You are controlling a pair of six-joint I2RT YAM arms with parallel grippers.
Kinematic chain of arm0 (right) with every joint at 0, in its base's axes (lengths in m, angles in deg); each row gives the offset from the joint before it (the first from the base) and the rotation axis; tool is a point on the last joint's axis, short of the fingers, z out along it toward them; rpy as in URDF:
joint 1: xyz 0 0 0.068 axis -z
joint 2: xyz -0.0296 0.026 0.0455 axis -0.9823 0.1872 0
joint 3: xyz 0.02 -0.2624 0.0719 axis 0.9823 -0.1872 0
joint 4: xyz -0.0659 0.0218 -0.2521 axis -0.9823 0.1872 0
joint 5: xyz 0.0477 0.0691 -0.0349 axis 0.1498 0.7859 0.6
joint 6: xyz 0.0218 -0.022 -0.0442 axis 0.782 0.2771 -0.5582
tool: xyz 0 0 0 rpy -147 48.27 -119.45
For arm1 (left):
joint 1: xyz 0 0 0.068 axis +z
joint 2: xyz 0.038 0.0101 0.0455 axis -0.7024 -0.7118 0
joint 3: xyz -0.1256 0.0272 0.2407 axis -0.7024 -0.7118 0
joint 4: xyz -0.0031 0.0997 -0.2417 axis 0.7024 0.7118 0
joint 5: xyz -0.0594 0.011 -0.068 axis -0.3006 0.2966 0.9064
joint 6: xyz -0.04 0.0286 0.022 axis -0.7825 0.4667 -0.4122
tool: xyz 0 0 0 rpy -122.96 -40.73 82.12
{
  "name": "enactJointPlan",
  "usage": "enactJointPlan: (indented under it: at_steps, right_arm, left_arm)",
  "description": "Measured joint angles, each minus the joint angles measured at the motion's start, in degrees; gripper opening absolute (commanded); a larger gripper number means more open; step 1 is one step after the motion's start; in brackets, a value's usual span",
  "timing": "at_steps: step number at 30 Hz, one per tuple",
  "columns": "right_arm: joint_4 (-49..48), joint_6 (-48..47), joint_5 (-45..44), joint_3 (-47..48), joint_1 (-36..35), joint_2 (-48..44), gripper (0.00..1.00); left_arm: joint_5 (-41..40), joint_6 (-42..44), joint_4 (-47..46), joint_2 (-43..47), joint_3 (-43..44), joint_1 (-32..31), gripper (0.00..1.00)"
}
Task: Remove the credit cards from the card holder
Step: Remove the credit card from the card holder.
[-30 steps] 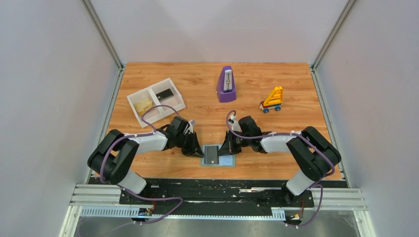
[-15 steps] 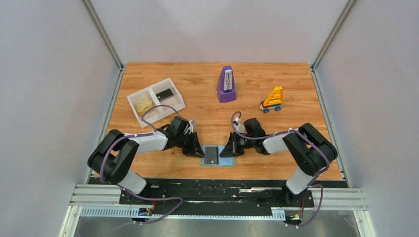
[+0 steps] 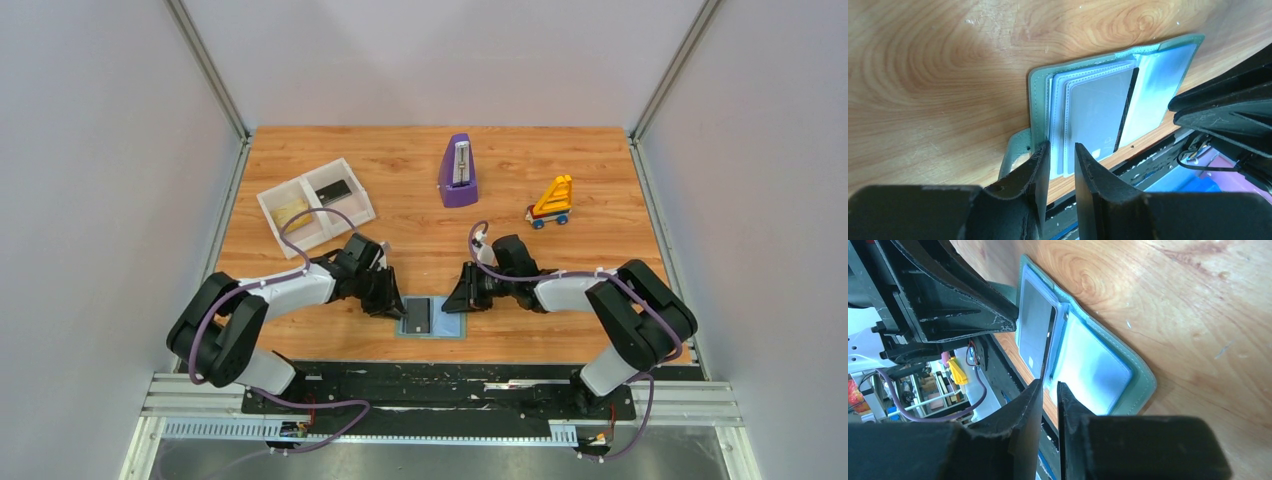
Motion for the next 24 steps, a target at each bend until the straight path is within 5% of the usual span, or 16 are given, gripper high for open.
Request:
enactJointPlan:
  at_steps: [11,24]
  right_arm:
    - [1.79,0.50,-3.39,2.73,-3.56,0.17,0.23]
    - [2.62,2.60,-7.52,5.11,-6.27,3.98,0.25]
  left_arm:
    - [-0.94,0.90,0.85,-0.46,1.33,-0.28,0.40]
    - [0.15,1.22,-2.89,-1.99,0.72,-0.39,0.11]
